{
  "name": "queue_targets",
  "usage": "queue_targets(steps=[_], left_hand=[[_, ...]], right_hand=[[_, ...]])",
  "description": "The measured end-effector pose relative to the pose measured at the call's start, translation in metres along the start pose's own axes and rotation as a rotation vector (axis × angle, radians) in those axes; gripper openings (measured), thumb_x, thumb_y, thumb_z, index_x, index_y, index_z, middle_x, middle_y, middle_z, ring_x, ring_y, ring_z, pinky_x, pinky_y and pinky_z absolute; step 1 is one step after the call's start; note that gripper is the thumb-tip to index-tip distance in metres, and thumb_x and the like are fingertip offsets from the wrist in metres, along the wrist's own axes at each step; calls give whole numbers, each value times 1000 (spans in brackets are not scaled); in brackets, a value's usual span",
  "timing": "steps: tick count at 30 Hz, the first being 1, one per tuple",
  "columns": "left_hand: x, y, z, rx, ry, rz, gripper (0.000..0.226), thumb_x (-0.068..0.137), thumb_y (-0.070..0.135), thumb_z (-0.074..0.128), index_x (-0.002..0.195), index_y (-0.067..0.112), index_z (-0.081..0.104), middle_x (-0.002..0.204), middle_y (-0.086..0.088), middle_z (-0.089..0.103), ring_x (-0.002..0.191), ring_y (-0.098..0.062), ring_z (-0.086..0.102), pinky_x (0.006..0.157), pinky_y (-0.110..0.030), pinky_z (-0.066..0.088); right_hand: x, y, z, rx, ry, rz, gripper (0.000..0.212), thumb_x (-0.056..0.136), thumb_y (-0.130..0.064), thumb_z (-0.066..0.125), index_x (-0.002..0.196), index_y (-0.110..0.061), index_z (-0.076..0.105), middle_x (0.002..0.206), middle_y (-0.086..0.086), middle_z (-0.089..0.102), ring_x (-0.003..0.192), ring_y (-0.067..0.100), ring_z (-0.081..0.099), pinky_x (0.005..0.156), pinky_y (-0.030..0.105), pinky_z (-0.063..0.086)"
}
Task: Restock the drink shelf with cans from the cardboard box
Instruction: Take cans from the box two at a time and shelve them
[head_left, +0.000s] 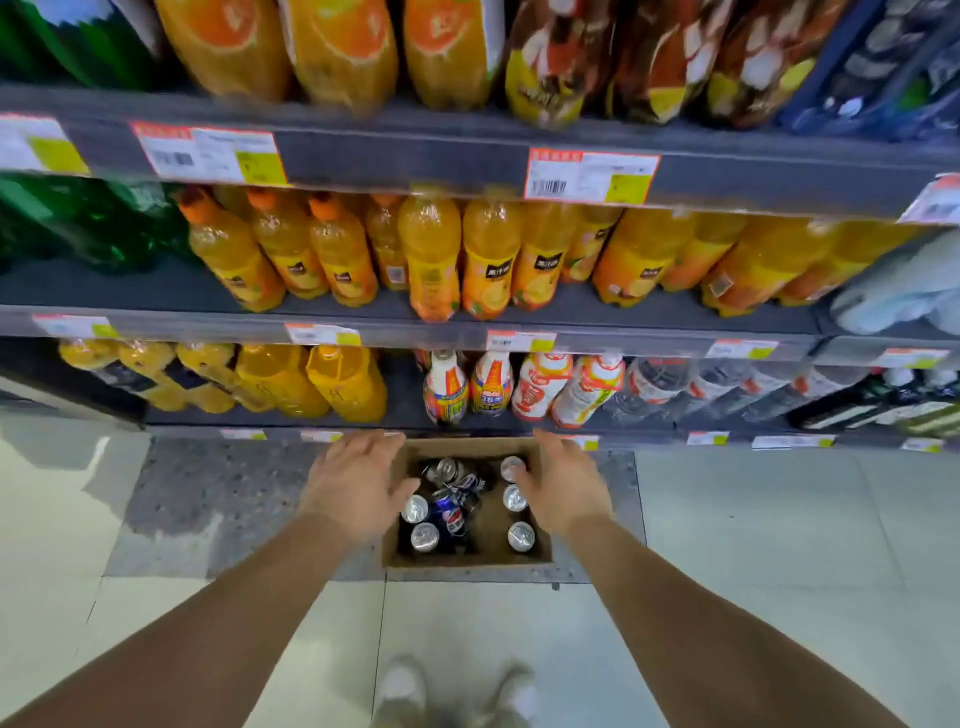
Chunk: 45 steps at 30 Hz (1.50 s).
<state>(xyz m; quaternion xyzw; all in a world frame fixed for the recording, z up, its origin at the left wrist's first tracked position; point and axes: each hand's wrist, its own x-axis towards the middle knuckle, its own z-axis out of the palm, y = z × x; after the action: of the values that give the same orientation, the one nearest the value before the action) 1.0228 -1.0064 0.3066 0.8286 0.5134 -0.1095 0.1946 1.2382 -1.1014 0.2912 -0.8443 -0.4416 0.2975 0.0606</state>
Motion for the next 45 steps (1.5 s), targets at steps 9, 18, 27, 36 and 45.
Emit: queue_targets(steps=[9,18,27,36,45], left_hand=[[85,-16,185,-79,-114,-26,64,88,51,52,145,26,36,148,1,40,135,-24,34,111,-35,29],[153,-22,289,-116,-142,-113,68,86,54,54,145,27,33,141,-5,48,129,-28,42,107,-40,35],[191,-25,329,-122,-114,-204,81,84,54,58,146,15,24,145,-9,40,134,-30,35,112,-41,28],[223,-33,366,-414,-167,-431,80,69,63,67,131,18,44,131,-9,55,121,-33,49,100,-44,43],[232,-18,373,-219,-156,-430,72,68,68,66,125,29,46,127,-5,56,120,-32,48,96,-43,32]], right_hand=[[84,76,152,71,-62,109,54,90,-39,54,140,-33,37,130,6,55,114,30,53,93,41,46],[136,99,242,170,-51,181,63,92,-31,58,147,-23,27,140,6,41,122,28,48,104,42,43],[182,105,277,39,-19,172,67,92,-30,57,148,-21,21,160,6,7,127,35,43,102,46,41],[213,115,306,-39,80,201,61,98,-25,52,147,-14,18,148,11,29,124,28,47,93,37,46],[220,124,312,-10,45,141,47,92,-14,61,132,-16,36,133,10,42,118,30,51,92,40,47]])
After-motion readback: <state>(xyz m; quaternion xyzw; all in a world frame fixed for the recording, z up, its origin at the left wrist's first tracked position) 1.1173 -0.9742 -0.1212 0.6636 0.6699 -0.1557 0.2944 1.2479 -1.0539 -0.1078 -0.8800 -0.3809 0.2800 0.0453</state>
